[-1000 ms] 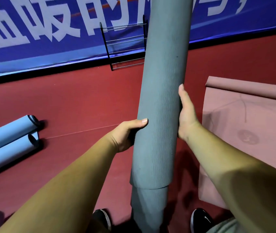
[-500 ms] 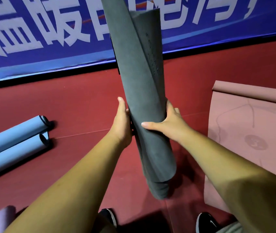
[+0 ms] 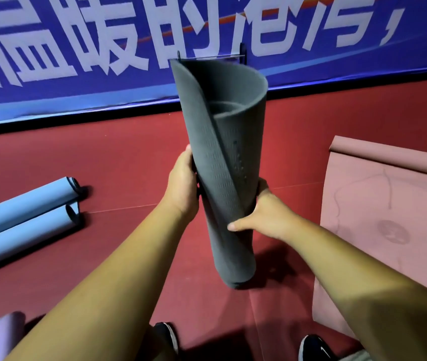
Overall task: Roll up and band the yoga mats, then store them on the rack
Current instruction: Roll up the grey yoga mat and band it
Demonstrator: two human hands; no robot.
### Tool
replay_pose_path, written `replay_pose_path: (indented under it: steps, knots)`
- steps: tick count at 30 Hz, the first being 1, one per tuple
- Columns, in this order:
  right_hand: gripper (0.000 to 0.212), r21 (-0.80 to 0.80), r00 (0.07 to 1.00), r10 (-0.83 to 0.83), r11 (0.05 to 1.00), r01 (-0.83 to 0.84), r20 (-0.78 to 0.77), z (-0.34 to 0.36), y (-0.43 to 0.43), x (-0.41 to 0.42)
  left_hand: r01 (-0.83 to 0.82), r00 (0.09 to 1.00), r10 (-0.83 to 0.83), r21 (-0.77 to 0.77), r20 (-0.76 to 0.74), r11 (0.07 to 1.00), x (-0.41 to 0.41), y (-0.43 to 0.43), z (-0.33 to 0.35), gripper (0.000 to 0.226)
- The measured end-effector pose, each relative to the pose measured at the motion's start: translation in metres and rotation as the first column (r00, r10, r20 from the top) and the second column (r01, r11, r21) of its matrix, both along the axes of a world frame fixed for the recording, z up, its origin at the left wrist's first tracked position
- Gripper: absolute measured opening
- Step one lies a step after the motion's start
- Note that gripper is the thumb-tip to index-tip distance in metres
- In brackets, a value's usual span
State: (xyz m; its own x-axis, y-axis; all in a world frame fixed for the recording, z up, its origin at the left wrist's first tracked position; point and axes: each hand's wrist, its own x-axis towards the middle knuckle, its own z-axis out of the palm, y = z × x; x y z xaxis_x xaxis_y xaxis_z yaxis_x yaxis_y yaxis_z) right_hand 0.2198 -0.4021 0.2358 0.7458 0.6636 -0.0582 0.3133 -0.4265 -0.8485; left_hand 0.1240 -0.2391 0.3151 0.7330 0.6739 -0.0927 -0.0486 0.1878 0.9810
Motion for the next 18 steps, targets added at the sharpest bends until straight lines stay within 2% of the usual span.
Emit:
replay_pose_path:
  steps: [4,6,8,10,12,13,14,15,16,18]
  knots:
    - [0.095,-0.078,0.999,0.019,0.997,-0.021,-0.035,-0.004,0.007,-0.004,-0.009,0.986,0.007,0.007,0.167,1.0,-0.018,-0.015,0.047,0.061]
    - [0.097,-0.056,0.999,0.023,0.998,-0.025,-0.027,0.003,0.012,-0.008,0.006,0.966,-0.009,0.013,0.258,1.0,-0.027,-0.017,0.071,0.069]
    - [0.106,0.021,1.0,-0.001,1.0,0.001,0.014,0.015,0.015,-0.013,0.028,0.954,-0.029,0.009,0.299,1.0,-0.033,-0.015,0.093,0.075]
    - [0.1,0.184,0.998,-0.043,0.982,0.048,-0.034,0.039,0.015,-0.024,0.069,0.956,-0.073,0.026,0.283,0.997,-0.036,-0.013,0.107,0.084]
    - [0.083,0.376,0.988,-0.05,0.921,0.102,-0.146,0.07,0.014,-0.036,0.095,0.968,-0.096,0.015,0.232,0.995,-0.038,-0.013,0.115,0.081]
    - [0.068,0.458,0.974,-0.027,0.879,0.13,-0.226,0.088,0.014,-0.042,0.094,0.972,-0.093,0.009,0.215,0.996,-0.039,-0.013,0.117,0.073]
    - [0.049,0.502,0.956,0.009,0.853,0.145,-0.292,0.106,0.013,-0.047,0.081,0.976,-0.08,0.002,0.205,0.997,-0.039,-0.012,0.118,0.062]
    - [0.039,0.505,0.937,0.051,0.851,0.14,-0.346,0.123,0.013,-0.051,0.063,0.978,-0.061,-0.005,0.198,0.998,-0.039,-0.011,0.119,0.049]
    - [0.048,0.483,0.925,0.085,0.868,0.114,-0.37,0.136,0.012,-0.052,0.049,0.981,-0.046,-0.01,0.19,0.999,-0.039,-0.009,0.118,0.04]
    - [0.078,0.394,0.908,0.078,0.914,0.101,-0.412,0.154,0.015,-0.048,0.062,0.978,-0.055,-0.032,0.202,0.998,-0.04,-0.011,0.115,0.046]
